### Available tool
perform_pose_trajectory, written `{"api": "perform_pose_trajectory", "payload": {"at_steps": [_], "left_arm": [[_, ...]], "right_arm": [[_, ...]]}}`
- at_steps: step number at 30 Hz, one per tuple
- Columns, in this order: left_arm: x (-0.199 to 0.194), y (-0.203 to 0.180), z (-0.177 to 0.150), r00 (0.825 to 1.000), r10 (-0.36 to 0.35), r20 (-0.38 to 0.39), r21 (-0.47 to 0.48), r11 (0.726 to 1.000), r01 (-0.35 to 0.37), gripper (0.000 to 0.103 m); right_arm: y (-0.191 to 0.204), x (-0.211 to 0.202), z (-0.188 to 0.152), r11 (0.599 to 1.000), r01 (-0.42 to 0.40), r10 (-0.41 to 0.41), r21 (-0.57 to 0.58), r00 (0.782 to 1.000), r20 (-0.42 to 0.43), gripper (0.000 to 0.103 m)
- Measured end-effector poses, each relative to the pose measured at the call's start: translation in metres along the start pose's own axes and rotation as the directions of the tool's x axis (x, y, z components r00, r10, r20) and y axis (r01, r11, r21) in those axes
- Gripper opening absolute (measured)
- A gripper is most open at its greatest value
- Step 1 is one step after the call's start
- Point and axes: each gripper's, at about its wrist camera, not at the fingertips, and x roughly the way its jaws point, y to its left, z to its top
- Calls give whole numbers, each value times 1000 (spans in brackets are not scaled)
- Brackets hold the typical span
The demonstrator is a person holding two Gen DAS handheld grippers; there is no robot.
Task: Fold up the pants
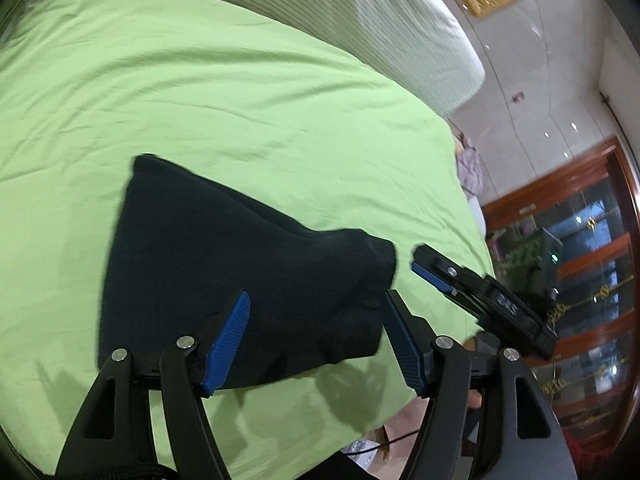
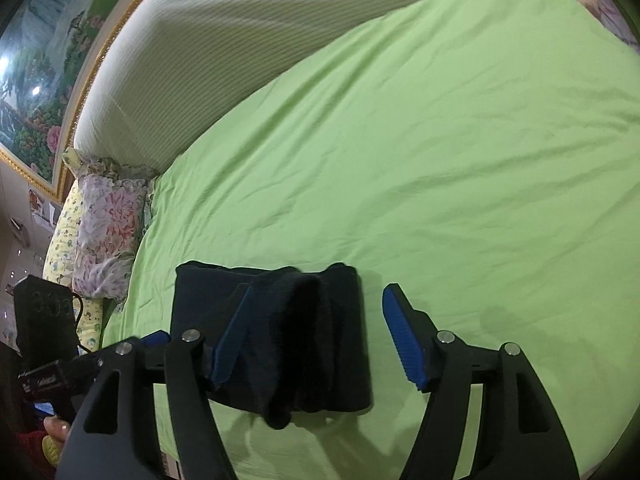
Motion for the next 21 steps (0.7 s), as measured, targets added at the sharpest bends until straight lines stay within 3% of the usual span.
{"api": "perform_pose_trajectory", "payload": {"at_steps": [12, 21], "left_arm": [[0, 38, 20, 996, 90, 18, -73, 993, -88, 76], [19, 65, 30, 990, 141, 5, -101, 985, -139, 76]], "right_arm": [[33, 21, -26, 992, 39, -46, -117, 998, -52, 73], [19, 29, -25, 994, 90, -95, -65, 993, -67, 74]]}}
